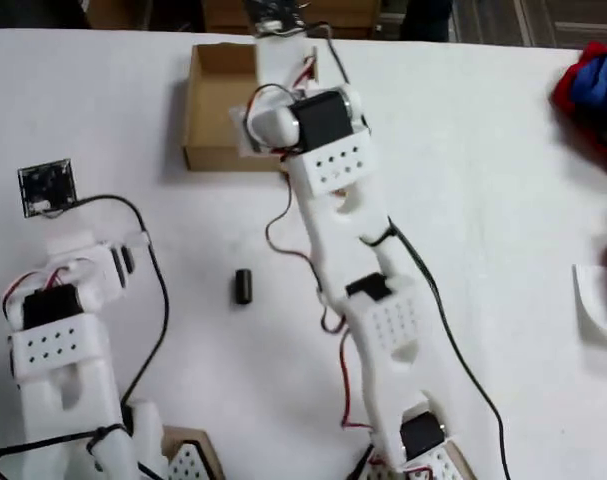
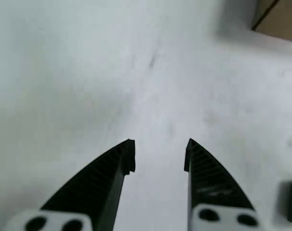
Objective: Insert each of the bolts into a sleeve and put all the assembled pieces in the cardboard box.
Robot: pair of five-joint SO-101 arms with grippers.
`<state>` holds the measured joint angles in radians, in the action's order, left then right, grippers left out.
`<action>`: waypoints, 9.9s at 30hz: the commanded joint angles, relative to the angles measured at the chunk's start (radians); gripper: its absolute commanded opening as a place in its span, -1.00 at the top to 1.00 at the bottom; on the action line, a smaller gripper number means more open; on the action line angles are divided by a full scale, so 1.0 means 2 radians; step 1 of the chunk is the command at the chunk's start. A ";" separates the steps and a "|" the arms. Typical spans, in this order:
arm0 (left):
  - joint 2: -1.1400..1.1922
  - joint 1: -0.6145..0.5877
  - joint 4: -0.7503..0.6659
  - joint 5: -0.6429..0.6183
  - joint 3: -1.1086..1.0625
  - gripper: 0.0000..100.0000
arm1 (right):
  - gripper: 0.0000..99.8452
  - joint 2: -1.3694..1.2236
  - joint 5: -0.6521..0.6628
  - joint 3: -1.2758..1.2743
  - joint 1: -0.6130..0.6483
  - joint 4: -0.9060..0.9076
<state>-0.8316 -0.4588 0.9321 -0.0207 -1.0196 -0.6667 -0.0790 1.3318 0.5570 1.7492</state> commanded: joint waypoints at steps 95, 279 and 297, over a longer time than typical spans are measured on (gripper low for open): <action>0.021 0.163 -0.064 -0.041 0.049 0.63 | 0.96 0.321 0.160 -0.549 -0.268 -0.092; 0.680 0.151 0.353 0.683 0.679 0.44 | 0.96 0.389 0.410 -0.732 -0.725 -0.110; 0.680 0.216 0.426 -0.291 0.754 0.74 | 0.96 0.389 0.410 -0.732 -0.725 -0.113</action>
<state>0.5907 -0.0614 1.7653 0.0453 0.4872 0.0483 0.7403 -0.1473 -0.9037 1.5175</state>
